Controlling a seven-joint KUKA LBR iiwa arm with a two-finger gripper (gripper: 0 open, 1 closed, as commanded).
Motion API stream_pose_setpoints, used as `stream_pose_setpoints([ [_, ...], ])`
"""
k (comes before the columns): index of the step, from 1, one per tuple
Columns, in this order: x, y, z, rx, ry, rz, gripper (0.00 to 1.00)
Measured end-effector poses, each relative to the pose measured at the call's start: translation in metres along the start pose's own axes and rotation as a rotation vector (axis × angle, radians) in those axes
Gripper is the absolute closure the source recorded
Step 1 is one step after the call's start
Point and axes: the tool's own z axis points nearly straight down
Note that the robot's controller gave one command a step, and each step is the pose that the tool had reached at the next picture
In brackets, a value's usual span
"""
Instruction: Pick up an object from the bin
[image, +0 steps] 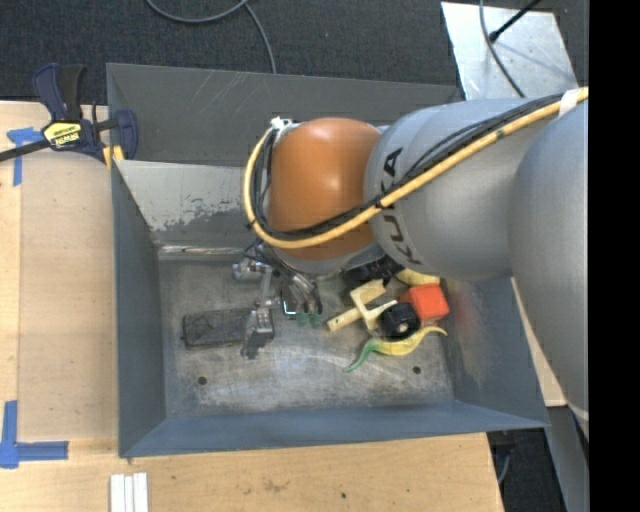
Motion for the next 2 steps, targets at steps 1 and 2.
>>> stream_pose_setpoints([
  [1,-0.002,-0.001,-0.004,-0.002,-0.008,0.002,0.00],
  [2,-0.007,0.006,0.024,-0.003,-0.015,0.066,0.00],
])
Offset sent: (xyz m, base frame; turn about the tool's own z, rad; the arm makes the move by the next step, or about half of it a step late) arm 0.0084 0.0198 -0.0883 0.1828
